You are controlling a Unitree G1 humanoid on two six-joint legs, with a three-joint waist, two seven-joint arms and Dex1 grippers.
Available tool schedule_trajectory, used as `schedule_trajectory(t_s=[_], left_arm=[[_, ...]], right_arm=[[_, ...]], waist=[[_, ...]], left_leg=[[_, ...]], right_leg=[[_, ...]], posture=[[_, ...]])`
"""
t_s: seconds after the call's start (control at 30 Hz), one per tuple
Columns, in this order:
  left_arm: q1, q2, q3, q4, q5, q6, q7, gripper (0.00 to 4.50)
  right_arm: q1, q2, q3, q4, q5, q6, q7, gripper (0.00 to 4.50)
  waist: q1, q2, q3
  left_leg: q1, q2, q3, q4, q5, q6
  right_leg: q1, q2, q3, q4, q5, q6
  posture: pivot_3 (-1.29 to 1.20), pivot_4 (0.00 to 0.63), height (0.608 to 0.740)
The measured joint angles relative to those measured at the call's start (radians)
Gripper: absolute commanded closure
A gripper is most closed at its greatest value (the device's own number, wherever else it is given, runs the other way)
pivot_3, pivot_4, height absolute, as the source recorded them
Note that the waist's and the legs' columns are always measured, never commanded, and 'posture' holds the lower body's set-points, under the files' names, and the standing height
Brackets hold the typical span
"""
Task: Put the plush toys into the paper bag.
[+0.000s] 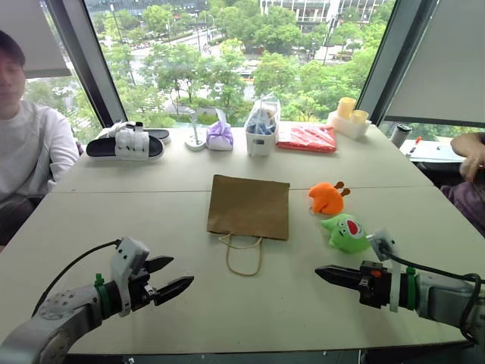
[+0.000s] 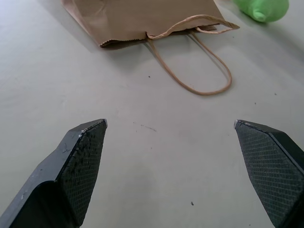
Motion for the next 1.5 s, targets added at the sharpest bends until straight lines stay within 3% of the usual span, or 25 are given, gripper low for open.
schedule_trajectory(t_s=[0.37, 0.47, 0.53, 0.63, 0.7, 0.9, 1.13, 1.23, 1.43, 1.47, 1.5], left_arm=[[-0.026, 0.006, 0.012, -0.002, -0.037, 0.024, 0.014, 0.09], [-0.068, 0.059, 0.000, 0.008, 0.006, -0.001, -0.008, 0.09], [-0.166, 0.140, -0.033, 0.066, 0.078, -0.055, -0.059, 0.09], [-0.371, 0.186, -0.136, 0.146, 0.195, -0.188, -0.159, 0.09], [-0.490, 0.140, -0.230, 0.202, 0.257, -0.280, -0.217, 0.09], [-0.638, 0.032, -0.494, 0.454, 0.465, -0.573, -0.385, 0.09], [-0.793, -0.121, -0.577, 0.773, 0.592, -0.825, -0.446, 0.09], [-0.840, -0.189, -0.579, 0.861, 0.605, -0.869, -0.446, 0.86], [-0.851, -0.222, -0.577, 0.913, 0.603, -0.890, -0.482, 3.98], [-0.851, -0.222, -0.576, 0.913, 0.602, -0.890, -0.490, 4.40], [-0.851, -0.222, -0.574, 0.913, 0.599, -0.890, -0.503, 4.46]], right_arm=[[-0.001, 0.003, 0.011, 0.002, -0.018, -0.001, 0.012, 4.50], [0.004, 0.013, 0.010, 0.002, -0.027, -0.002, 0.012, 4.50], [0.000, 0.021, 0.010, 0.002, -0.030, -0.002, 0.009, 4.50], [-0.006, 0.020, 0.010, -0.001, -0.031, 0.004, 0.007, 4.50], [-0.017, 0.020, 0.010, -0.003, -0.031, 0.010, 0.005, 4.50], [-0.019, 0.048, 0.003, -0.019, -0.031, 0.009, -0.042, 4.50], [0.018, 0.112, 0.002, -0.075, -0.032, -0.009, -0.105, 4.50], [0.029, 0.134, 0.010, -0.092, -0.035, -0.017, -0.131, 4.50], [0.037, 0.158, 0.018, -0.117, -0.042, -0.029, -0.169, 4.50], [0.036, 0.159, 0.021, -0.120, -0.042, -0.029, -0.172, 4.50], [0.034, 0.161, 0.029, -0.121, -0.042, -0.029, -0.179, 4.50]], waist=[[0.000, 0.000, 0.000], [0.001, 0.000, 0.000], [0.005, 0.000, 0.000], [0.017, 0.000, 0.000], [0.023, 0.002, -0.001], [0.021, 0.001, 0.000], [0.026, 0.000, 0.000], [0.024, -0.001, 0.000], [0.011, -0.001, 0.000], [0.010, -0.001, 0.000], [0.008, -0.001, 0.000]], left_leg=[[0.000, -0.001, 0.000, 0.000, 0.000, 0.000], [0.000, -0.002, 0.001, 0.000, 0.000, 0.000], [0.000, -0.002, 0.001, 0.001, 0.000, 0.000], [0.000, -0.002, 0.003, 0.001, 0.000, 0.000], [0.000, -0.003, 0.004, 0.000, 0.000, 0.000], [-0.001, -0.002, 0.005, -0.002, 0.000, 0.001], [-0.001, -0.003, 0.003, 0.000, 0.000, 0.001], [-0.001, -0.003, 0.003, 0.001, 0.000, 0.001], [0.000, -0.003, 0.002, 0.000, 0.000, 0.001], [0.000, -0.003, 0.002, 0.000, 0.000, 0.001], [0.000, -0.003, 0.002, 0.001, 0.000, 0.001]], right_leg=[[0.000, 0.000, 0.000, 0.000, 0.000, 0.000], [0.000, 0.001, 0.000, 0.000, 0.000, 0.000], [0.000, 0.001, -0.002, 0.001, 0.000, 0.000], [0.001, 0.001, -0.001, -0.001, 0.000, 0.000], [0.002, 0.000, 0.000, -0.004, 0.000, 0.000], [-0.001, 0.001, 0.000, -0.004, 0.002, 0.004], [0.002, 0.001, -0.001, -0.005, 0.003, 0.004], [0.002, 0.001, -0.001, -0.004, 0.003, 0.005], [-0.001, 0.002, -0.002, 0.003, 0.004, 0.008], [-0.001, 0.002, -0.002, 0.003, 0.004, 0.008], [0.000, 0.002, -0.002, 0.003, 0.004, 0.008]], posture=[[0.00, 0.150, 0.740], [0.00, 0.150, 0.740], [0.00, 0.150, 0.740], [0.00, 0.150, 0.740], [0.00, 0.150, 0.740], [0.00, 0.150, 0.740], [0.00, 0.150, 0.740], [0.00, 0.150, 0.740], [0.00, 0.150, 0.740], [0.00, 0.150, 0.740], [0.00, 0.150, 0.740]])
